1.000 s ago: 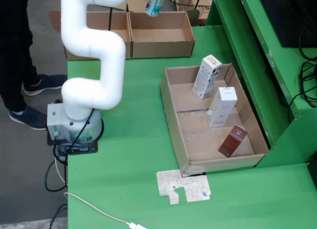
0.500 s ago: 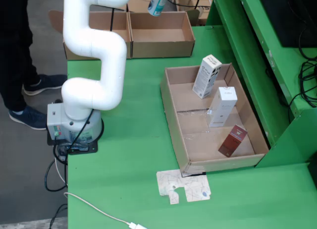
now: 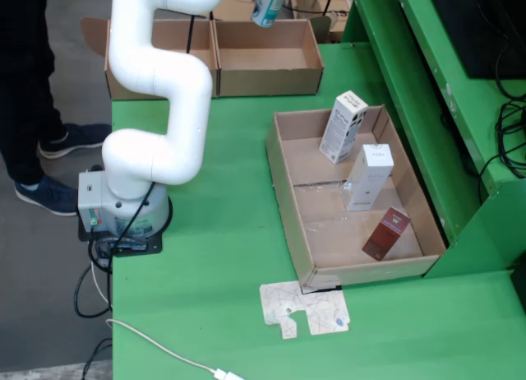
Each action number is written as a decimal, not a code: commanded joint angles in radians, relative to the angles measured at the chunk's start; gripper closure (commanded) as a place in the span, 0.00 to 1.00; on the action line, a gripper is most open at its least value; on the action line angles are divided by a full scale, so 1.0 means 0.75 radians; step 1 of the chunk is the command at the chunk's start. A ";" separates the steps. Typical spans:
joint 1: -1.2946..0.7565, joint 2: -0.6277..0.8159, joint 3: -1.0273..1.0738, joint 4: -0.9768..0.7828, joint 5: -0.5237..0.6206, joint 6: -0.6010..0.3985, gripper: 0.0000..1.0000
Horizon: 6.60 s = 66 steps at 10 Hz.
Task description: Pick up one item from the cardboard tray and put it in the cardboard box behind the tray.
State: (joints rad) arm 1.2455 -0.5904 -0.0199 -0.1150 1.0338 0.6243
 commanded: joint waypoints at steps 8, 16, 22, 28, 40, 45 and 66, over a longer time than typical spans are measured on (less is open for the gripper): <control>-0.047 -0.074 0.027 0.233 -0.077 -0.080 1.00; 0.020 -0.199 0.027 0.269 -0.012 0.018 1.00; -0.013 -0.097 0.027 -0.225 0.178 0.213 1.00; 0.002 -0.123 0.027 -0.325 0.206 0.265 1.00; -0.066 -0.146 0.027 -0.191 0.220 0.244 1.00; -0.098 -0.181 0.027 0.035 0.155 0.154 1.00; -0.206 -0.289 0.027 0.021 0.331 0.258 1.00</control>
State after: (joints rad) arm 1.0968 -0.8360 -0.0260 -0.1119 1.2900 0.8236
